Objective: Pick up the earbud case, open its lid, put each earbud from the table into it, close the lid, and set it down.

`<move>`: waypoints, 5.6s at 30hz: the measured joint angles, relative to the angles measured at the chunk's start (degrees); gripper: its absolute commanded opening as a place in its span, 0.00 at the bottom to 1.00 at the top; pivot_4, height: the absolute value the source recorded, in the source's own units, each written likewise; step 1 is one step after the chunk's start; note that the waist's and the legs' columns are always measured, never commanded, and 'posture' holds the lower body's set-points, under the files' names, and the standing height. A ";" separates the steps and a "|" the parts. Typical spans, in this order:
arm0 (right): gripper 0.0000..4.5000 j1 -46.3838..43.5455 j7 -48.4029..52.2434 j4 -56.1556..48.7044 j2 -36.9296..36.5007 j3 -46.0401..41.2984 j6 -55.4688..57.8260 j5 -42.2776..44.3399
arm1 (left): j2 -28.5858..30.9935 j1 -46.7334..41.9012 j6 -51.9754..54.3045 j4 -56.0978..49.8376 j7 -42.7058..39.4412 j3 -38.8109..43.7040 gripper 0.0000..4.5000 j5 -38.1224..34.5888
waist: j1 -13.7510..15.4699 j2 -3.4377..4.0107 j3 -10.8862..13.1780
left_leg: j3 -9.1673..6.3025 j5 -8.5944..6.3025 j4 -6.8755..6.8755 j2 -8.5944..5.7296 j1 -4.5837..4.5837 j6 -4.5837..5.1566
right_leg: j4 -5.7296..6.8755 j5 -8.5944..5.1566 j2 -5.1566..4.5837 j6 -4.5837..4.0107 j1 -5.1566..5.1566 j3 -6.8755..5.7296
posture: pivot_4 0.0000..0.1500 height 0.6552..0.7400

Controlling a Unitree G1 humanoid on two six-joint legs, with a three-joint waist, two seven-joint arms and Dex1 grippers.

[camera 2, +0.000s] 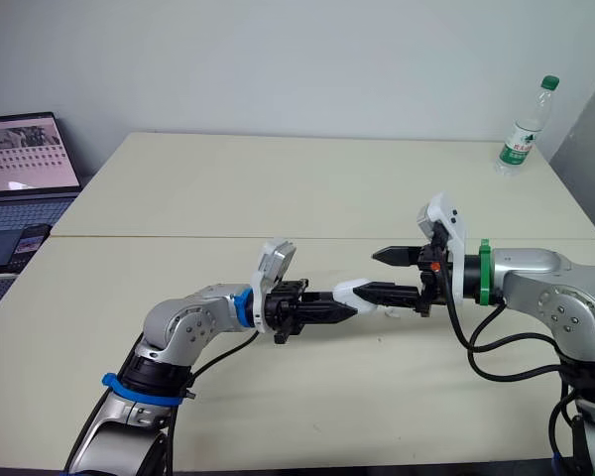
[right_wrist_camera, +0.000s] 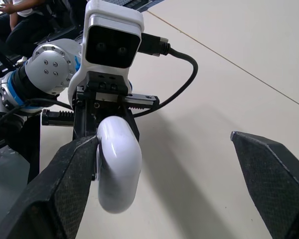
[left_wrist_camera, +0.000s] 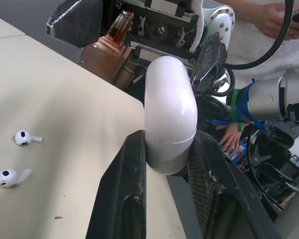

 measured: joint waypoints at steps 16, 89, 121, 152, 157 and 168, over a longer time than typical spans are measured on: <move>0.98 -0.50 -0.84 -1.77 1.18 -0.89 2.93 0.52 | 0.97 0.47 -0.33 -1.19 -1.17 -0.58 0.17 1.14 | 0.00 0.01 0.00 | -0.01 0.00 0.01 0.01 -0.01 0.00 | 0.00 0.00 0.00 0.00 0.00 -0.01 | 1.00 0.95; 0.54 -1.61 -17.61 2.11 8.87 19.36 17.96 -28.08 | 3.50 7.96 -11.30 -10.70 28.76 -2.56 0.17 28.75 | -0.05 0.02 0.02 | 0.04 0.00 0.02 0.02 -0.02 0.00 | 0.01 0.01 -0.05 -0.01 -0.03 0.02 | 1.00 0.95; 0.09 21.58 27.86 20.85 -29.83 16.20 -55.41 -49.73 | 12.31 12.14 -14.48 -15.92 15.07 1.04 0.17 20.63 | -0.43 -0.05 0.19 | 0.50 0.00 0.10 0.04 0.32 0.02 | 0.05 -0.04 -0.06 0.35 0.06 0.12 | 1.00 0.95; 0.81 22.84 31.26 10.65 -28.58 14.46 -42.89 -62.70 | 12.29 12.22 -10.54 -19.08 17.62 -0.23 0.17 20.17 | 0.05 -0.03 0.19 | 0.51 0.00 0.14 0.02 0.30 0.00 | 0.07 0.11 -0.07 0.09 0.06 0.14 | 1.00 0.95; 0.81 19.84 32.03 10.06 -27.18 15.88 -41.52 -64.76 | 12.22 12.90 -11.10 -19.08 17.74 -0.24 0.17 20.35 | 0.02 -0.03 0.19 | 0.50 0.00 0.14 0.03 0.31 0.00 | 0.07 0.12 -0.07 0.08 0.06 0.14 | 1.00 0.95; 0.09 17.69 35.13 9.33 -25.89 17.86 -39.32 -67.00 | 12.20 13.14 -11.34 -18.97 18.85 -0.26 0.17 21.35 | 0.07 -0.02 0.19 | 0.50 0.00 0.14 0.02 0.31 0.00 | 0.07 0.12 -0.07 0.07 0.06 0.12 | 1.00 0.95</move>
